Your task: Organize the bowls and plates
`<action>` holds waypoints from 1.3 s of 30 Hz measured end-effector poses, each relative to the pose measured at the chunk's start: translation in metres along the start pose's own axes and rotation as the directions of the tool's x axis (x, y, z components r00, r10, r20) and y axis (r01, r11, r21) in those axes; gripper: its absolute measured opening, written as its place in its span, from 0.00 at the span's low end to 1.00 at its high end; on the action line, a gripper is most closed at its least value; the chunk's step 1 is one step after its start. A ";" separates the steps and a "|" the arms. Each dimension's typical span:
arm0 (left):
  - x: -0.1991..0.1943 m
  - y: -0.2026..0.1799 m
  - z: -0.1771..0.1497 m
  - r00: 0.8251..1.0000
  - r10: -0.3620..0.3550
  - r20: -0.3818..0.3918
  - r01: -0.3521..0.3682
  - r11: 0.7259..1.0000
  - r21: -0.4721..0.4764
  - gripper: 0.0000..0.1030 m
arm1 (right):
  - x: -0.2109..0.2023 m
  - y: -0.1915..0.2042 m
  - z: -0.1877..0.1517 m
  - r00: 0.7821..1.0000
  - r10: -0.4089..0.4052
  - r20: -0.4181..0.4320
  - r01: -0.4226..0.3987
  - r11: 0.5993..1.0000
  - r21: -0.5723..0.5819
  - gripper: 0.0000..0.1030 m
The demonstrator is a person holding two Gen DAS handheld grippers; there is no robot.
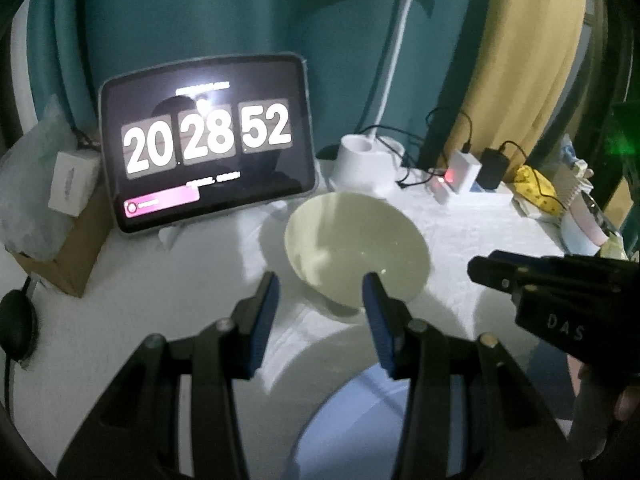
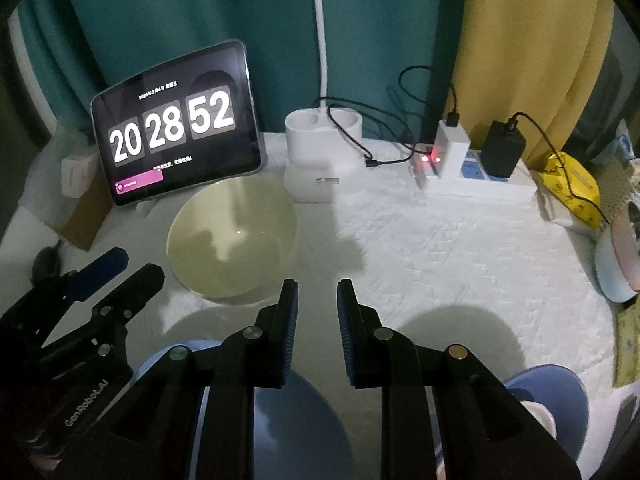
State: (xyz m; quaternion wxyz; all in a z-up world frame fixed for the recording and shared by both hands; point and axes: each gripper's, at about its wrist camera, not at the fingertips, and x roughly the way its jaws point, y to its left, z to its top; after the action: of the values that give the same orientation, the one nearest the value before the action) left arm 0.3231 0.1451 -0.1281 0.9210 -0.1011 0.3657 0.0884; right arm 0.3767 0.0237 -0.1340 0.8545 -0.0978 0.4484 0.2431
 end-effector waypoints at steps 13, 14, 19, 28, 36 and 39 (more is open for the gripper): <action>0.029 0.015 0.001 0.999 -0.023 -0.036 0.021 0.999 -0.029 0.43 | 0.037 0.018 0.010 0.999 0.029 -0.035 -0.028 0.999 0.020 0.29; 0.030 0.016 0.001 0.999 -0.023 -0.039 0.022 0.999 -0.030 0.43 | 0.040 0.019 0.010 0.999 0.024 -0.037 -0.023 0.999 0.027 0.30; 0.038 0.016 0.002 0.999 -0.027 -0.046 0.026 0.999 -0.027 0.43 | 0.051 0.020 0.010 0.999 0.012 -0.037 -0.010 0.999 0.045 0.33; 0.048 0.016 0.003 0.997 -0.037 -0.060 0.036 0.999 -0.013 0.43 | 0.066 0.017 0.010 0.999 0.010 -0.040 -0.007 0.997 0.074 0.35; 0.055 0.016 0.002 0.995 -0.046 -0.086 0.045 0.999 -0.019 0.41 | 0.081 0.014 0.004 0.996 0.046 -0.073 -0.038 0.994 0.105 0.34; 0.055 0.014 0.001 0.995 -0.058 -0.083 0.057 0.998 -0.006 0.29 | 0.085 0.017 0.000 0.995 0.058 -0.082 -0.050 0.994 0.101 0.26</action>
State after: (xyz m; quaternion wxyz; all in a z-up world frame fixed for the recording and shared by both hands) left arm 0.3600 0.1637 -0.1670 0.9070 -0.1170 0.4004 0.0583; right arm 0.4093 0.0665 -0.2026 0.8317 -0.0534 0.4982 0.2392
